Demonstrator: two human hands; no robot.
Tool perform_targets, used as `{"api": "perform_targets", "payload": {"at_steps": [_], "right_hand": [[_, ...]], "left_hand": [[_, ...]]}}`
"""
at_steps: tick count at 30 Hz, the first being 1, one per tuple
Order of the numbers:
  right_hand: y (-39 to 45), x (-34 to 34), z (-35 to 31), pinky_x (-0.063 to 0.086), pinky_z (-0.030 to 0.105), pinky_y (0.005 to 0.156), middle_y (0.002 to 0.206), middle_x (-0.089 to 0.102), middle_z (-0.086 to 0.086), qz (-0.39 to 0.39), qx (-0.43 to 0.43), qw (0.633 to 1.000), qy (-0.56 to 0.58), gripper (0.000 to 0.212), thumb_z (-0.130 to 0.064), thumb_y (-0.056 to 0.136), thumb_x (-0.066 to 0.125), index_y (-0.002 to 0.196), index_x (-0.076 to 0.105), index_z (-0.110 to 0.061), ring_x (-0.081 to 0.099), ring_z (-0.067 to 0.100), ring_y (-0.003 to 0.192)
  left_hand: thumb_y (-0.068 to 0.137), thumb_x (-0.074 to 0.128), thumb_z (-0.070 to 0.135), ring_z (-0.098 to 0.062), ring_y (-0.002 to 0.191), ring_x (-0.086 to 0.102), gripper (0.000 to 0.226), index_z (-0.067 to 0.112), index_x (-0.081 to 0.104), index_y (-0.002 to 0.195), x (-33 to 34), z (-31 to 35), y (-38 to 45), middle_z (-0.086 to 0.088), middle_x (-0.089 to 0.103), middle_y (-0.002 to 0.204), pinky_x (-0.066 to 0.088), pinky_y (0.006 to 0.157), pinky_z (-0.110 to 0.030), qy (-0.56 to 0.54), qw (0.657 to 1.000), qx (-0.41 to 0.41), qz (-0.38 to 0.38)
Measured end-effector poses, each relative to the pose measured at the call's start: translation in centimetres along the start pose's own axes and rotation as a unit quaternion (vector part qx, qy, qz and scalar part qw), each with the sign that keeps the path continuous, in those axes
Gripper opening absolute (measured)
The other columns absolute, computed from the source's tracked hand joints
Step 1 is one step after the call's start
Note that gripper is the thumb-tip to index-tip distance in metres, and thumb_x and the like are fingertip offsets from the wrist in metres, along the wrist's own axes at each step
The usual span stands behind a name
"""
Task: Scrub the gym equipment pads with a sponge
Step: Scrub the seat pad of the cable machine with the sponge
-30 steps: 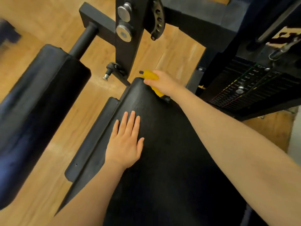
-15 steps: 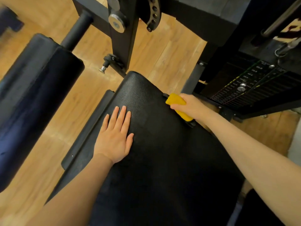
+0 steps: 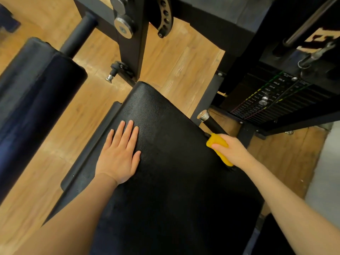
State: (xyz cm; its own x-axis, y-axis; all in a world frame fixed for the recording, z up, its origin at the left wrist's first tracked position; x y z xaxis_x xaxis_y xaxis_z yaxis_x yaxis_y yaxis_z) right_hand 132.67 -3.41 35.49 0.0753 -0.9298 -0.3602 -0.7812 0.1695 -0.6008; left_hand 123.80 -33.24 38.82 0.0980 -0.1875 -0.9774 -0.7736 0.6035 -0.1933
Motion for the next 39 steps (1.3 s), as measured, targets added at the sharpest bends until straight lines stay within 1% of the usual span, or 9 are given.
{"api": "perform_targets", "payload": {"at_steps": [6,11,16,20,26,29,32,35,39], "right_hand": [[0.8,-1.2,-0.7,0.043,0.014,0.074,0.098,0.059,-0.005,-0.001,0.003,1.0,-0.021,0.037,-0.014,0.089,0.059,0.126,0.054,-0.012,0.055,0.008,0.09],[2.7,1.0,-3.0,0.036,0.021,0.092,0.112,0.052,-0.008,-0.028,-0.052,0.997,-0.042,0.046,-0.018,0.089,0.06,0.133,0.048,-0.013,0.05,0.01,0.111],[-2.1,-1.6,4.4,0.037,0.023,0.083,0.105,0.056,-0.002,-0.017,0.053,0.998,-0.022,0.04,-0.014,0.089,0.06,0.128,0.051,-0.014,0.054,0.014,0.1],[-4.8,-4.0,8.5,0.039,0.022,0.075,0.099,0.061,0.0,-0.061,0.11,0.987,-0.102,0.029,-0.016,0.088,0.061,0.117,0.057,-0.017,0.059,0.022,0.102],[1.1,-2.5,-2.9,0.04,0.022,0.068,0.086,0.058,-0.004,0.071,-0.04,0.997,-0.005,0.017,-0.014,0.09,0.058,0.107,0.058,-0.017,0.053,0.007,0.076],[6.7,0.8,-11.4,0.041,0.022,0.065,0.08,0.056,0.0,0.022,-0.124,0.992,0.005,0.013,-0.018,0.091,0.058,0.096,0.062,-0.007,0.052,0.01,0.072],[10.6,4.2,-18.1,0.039,0.015,0.063,0.086,0.057,0.002,-0.027,-0.176,0.984,-0.005,0.023,-0.017,0.091,0.057,0.106,0.061,0.0,0.052,0.012,0.079],[12.4,6.7,-19.1,0.043,0.022,0.073,0.101,0.059,0.007,-0.057,-0.161,0.985,-0.024,0.026,-0.018,0.089,0.061,0.111,0.059,-0.005,0.054,0.018,0.093],[10.3,6.4,-15.2,0.04,0.028,0.087,0.116,0.06,0.011,0.014,-0.144,0.989,-0.017,0.043,-0.018,0.085,0.065,0.125,0.053,-0.006,0.053,0.022,0.107]], "left_hand": [[0.092,0.028,0.041,-0.033,0.141,0.019,0.066,0.001,0.032,0.144,0.1,0.0,0.0,-0.018,0.03,0.151,0.01,0.114,-0.045,-0.002,1.0,0.003,0.001],[0.092,0.028,0.041,-0.033,0.142,0.018,0.066,0.001,0.031,0.145,0.1,-0.1,0.0,-0.018,0.03,0.151,0.011,0.114,-0.045,0.0,1.0,0.003,-0.002],[0.092,0.027,0.042,-0.034,0.142,0.019,0.067,0.001,0.031,0.145,0.0,-0.1,0.0,-0.018,0.029,0.152,0.003,0.115,-0.041,-0.004,1.0,0.001,-0.007],[0.091,0.027,0.041,-0.035,0.141,0.021,0.067,0.001,0.033,0.144,0.0,-0.1,0.0,-0.019,0.031,0.151,0.007,0.114,-0.043,-0.008,1.0,0.0,-0.004],[0.092,0.028,0.041,-0.033,0.142,0.019,0.067,0.001,0.032,0.144,0.0,-0.1,-0.1,-0.019,0.031,0.151,0.012,0.113,-0.046,0.006,1.0,-0.001,-0.004],[0.092,0.029,0.041,-0.033,0.141,0.019,0.066,0.001,0.032,0.144,0.0,-0.1,0.0,-0.019,0.031,0.151,0.01,0.113,-0.045,0.005,1.0,0.001,0.002],[0.092,0.029,0.041,-0.033,0.141,0.02,0.066,0.002,0.032,0.145,0.1,-0.1,0.0,-0.018,0.031,0.151,0.008,0.114,-0.043,0.004,1.0,0.003,0.006],[0.091,0.03,0.04,-0.033,0.141,0.018,0.066,0.002,0.031,0.145,0.1,-0.2,0.0,-0.018,0.03,0.151,0.004,0.115,-0.041,-0.002,1.0,0.006,0.011],[0.091,0.029,0.04,-0.032,0.141,0.017,0.066,0.002,0.032,0.145,0.1,-0.1,0.0,-0.018,0.031,0.151,0.01,0.113,-0.045,-0.005,1.0,0.006,0.004]]}}
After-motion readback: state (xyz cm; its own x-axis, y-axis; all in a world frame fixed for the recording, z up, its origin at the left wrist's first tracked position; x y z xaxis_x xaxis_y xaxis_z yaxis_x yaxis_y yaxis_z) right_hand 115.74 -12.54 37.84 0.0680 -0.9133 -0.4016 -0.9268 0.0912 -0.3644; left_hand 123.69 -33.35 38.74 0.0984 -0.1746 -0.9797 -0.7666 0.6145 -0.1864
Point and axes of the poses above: each hand's wrist, its own y-axis towards the middle knuckle, its own x-axis out of the palm, z = x × y, the point moved 4 cm from there along y, towards the middle knuckle
